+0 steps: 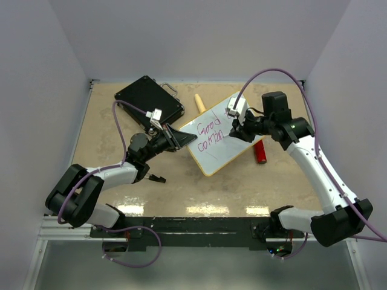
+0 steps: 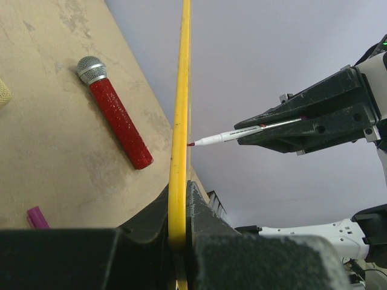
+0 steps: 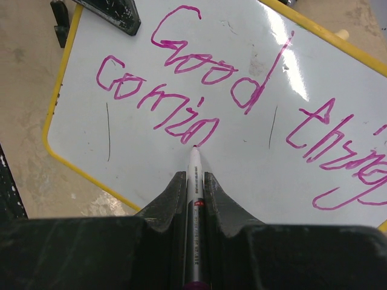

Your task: Write a sentence on the whiteboard

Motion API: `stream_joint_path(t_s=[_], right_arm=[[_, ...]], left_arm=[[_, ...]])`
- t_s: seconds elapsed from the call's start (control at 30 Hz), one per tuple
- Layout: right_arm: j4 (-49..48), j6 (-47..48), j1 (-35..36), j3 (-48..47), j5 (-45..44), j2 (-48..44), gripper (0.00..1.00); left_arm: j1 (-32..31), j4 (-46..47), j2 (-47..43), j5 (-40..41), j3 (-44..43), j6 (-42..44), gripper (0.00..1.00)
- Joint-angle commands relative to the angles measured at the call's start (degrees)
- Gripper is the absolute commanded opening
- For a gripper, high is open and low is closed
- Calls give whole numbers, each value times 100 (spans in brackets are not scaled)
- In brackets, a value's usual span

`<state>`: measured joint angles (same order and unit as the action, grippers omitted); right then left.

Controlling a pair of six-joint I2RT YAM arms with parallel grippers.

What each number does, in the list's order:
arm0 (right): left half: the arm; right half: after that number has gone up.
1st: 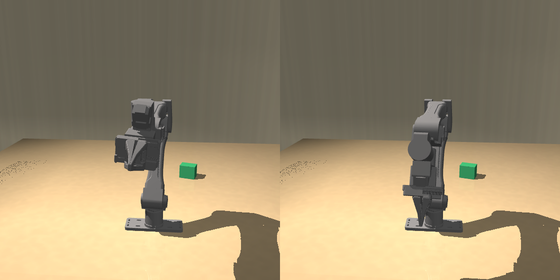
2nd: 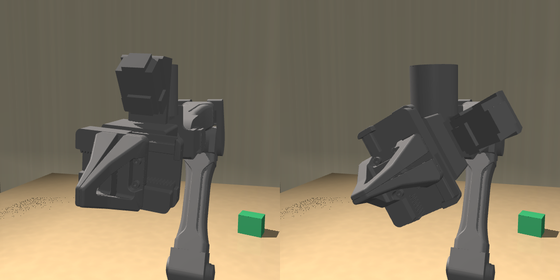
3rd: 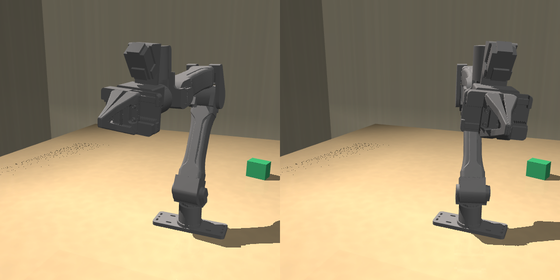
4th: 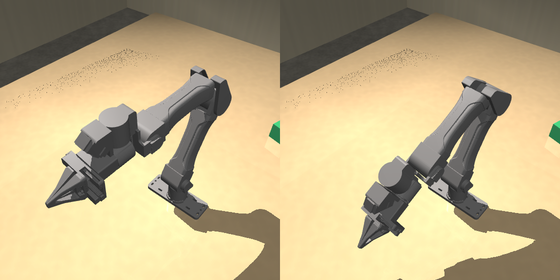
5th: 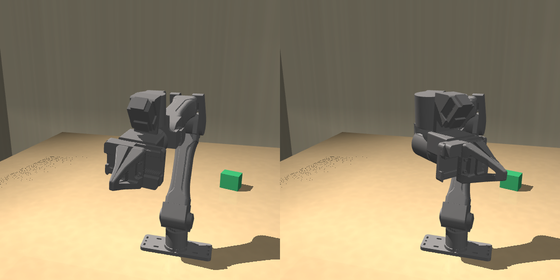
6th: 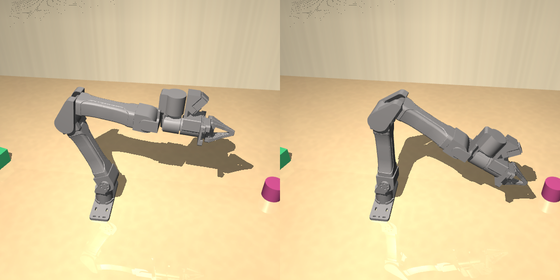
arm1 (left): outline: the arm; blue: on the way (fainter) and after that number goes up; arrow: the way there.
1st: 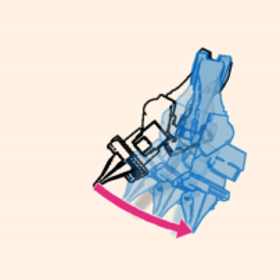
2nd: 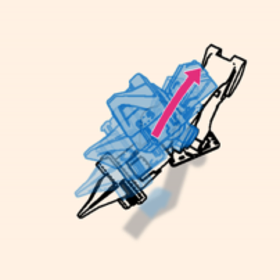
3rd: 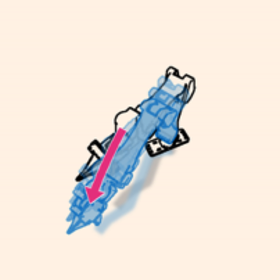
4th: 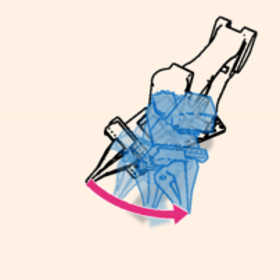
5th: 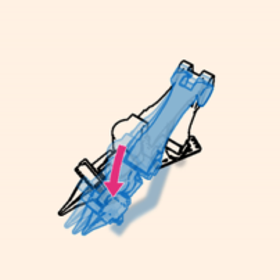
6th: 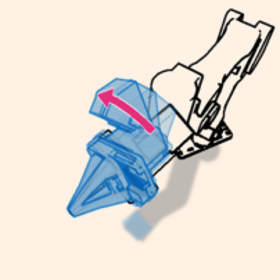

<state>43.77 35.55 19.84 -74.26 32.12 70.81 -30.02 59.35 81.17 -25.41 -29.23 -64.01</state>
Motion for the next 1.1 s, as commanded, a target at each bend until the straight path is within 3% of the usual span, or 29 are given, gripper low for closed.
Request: stream_joint_path(t_s=[0.0,0.4,0.87,1.07], right_arm=[[62,22,-76,-185,286,-190,0],[-624,-391,-270,-133,31,-331,0],[-703,-409,-270,-98,-21,-32,0],[-563,-295,-270,-141,426,82,0]], left_arm=[[23,1140,-162,-78,-65,-182,0],[23,1105,-180,-131,-56,-165,0],[49,1175,-162,-210,-82,-182,0],[40,1219,-119,-237,-91,-200,0]])
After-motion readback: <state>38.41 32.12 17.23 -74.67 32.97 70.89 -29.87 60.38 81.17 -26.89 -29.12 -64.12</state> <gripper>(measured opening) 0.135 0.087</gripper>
